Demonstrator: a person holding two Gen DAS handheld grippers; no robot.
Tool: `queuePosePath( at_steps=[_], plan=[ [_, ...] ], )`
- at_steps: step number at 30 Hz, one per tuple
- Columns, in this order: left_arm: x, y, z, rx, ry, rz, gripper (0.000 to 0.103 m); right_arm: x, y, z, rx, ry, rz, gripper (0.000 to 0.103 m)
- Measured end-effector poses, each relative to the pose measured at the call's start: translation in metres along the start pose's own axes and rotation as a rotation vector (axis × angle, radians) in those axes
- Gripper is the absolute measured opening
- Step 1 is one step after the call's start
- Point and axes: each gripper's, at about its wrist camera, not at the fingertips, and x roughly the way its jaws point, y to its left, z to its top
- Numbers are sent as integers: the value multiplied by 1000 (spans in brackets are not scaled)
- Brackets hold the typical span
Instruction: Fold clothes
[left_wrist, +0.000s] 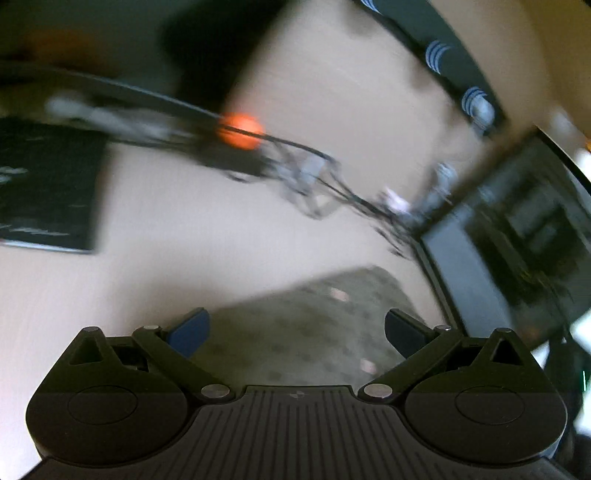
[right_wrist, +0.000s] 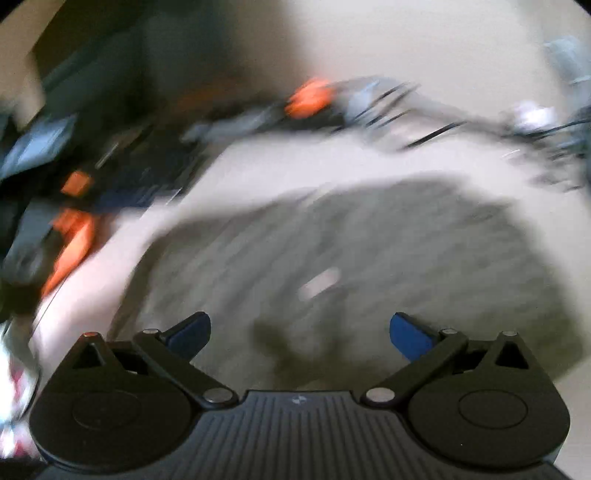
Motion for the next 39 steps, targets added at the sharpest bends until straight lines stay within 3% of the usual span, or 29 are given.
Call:
queuePosePath(
  at_steps=[2, 4, 6, 7, 10, 13, 16, 18, 20, 22, 24, 26, 29, 33, 36, 39],
  plan=[
    [18, -13, -7, 45, 56, -13, 103, -1, -14, 15, -17, -63, -135, 103],
    [38, -15, -20, 48, 106, 34, 103, 15, -26, 24, -30, -50, -205, 103],
    [54, -13, -34, 37, 142, 74, 103, 41, -37, 21, -37, 22, -218, 103],
    [54, -14, -39, 35, 121, 76, 103, 53, -39, 16, -55, 65, -224, 103],
    [54, -14, -46, -41, 84, 81, 103, 71, -44, 2, -97, 52, -201, 103],
    [59, -11, -44, -173, 60, 90, 103, 85, -58, 16, -70, 57, -145, 103],
    [54, -12, -45, -183, 97, 70, 103, 96, -59, 31, -123, 50, -165, 103],
    [34, -13, -48, -148, 98, 73, 103, 100, -56, 40, -178, 48, -201, 103],
    [8, -15, -52, -52, 52, 162, 103, 91, -47, 43, -232, 11, -264, 103],
    [-5, -14, -57, 106, 38, 326, 103, 65, -31, 38, -265, -68, -332, 103],
    [-9, -10, -63, 254, 48, 459, 103, 40, -17, 27, -207, -103, -283, 103],
    [0, -4, -69, 377, 83, 546, 103, 25, 4, 15, -102, -73, -177, 103],
    [12, 4, -75, 469, 114, 582, 103, 24, 39, -12, -15, 12, 15, 103],
    [17, 15, -77, 502, 111, 601, 103, 50, 71, -44, 20, 125, -44, 103],
    [17, 26, -73, 531, 102, 630, 103, 49, 76, -57, 16, 91, -67, 103],
    [14, 36, -65, 525, 96, 608, 103, 48, 76, -55, 19, 104, -69, 103]
  ],
)
